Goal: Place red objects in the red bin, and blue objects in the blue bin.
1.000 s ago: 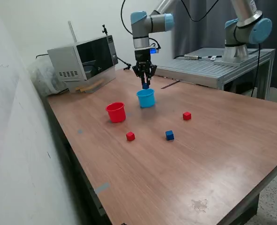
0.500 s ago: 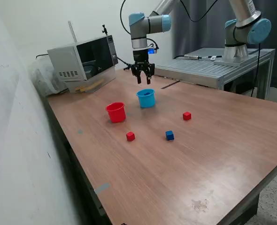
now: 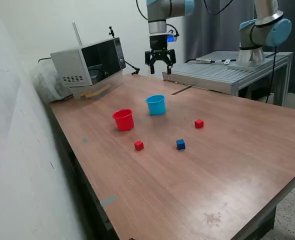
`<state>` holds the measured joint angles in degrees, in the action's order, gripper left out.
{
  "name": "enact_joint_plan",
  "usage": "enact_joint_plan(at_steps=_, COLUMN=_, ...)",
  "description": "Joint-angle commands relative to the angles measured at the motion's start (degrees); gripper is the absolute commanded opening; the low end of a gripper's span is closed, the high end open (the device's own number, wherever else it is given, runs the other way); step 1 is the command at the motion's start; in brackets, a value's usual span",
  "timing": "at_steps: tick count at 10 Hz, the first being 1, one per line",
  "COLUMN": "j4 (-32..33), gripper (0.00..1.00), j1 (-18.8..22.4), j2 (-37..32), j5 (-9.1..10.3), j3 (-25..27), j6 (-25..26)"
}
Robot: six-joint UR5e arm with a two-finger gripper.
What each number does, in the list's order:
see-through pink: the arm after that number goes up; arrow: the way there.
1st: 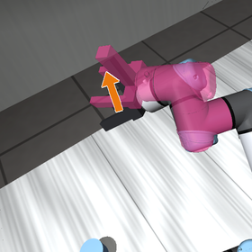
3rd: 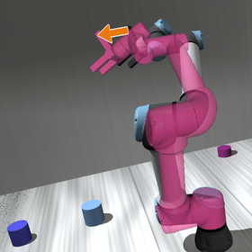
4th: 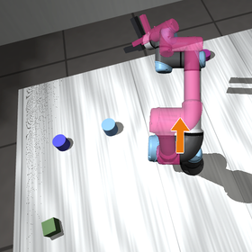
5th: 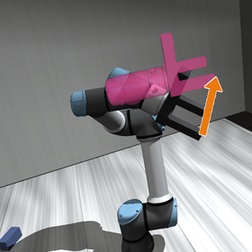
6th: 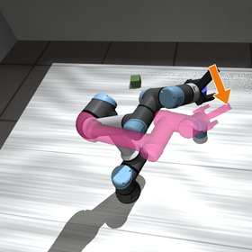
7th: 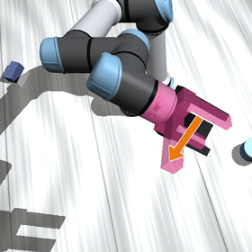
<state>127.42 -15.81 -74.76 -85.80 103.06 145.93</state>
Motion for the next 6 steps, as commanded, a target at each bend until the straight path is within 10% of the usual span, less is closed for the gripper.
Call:
enact_joint_plan(at_steps=1, j4=-3.47, gripper=1.00, j1=9.70, j2=-9.32, j5=-1.38, j3=0.04, j6=13.27)
enact_joint_plan(at_steps=6, j4=-12.18, gripper=1.00, j1=24.32, j2=2.81, j5=-2.88, j3=-15.91, j6=47.74)
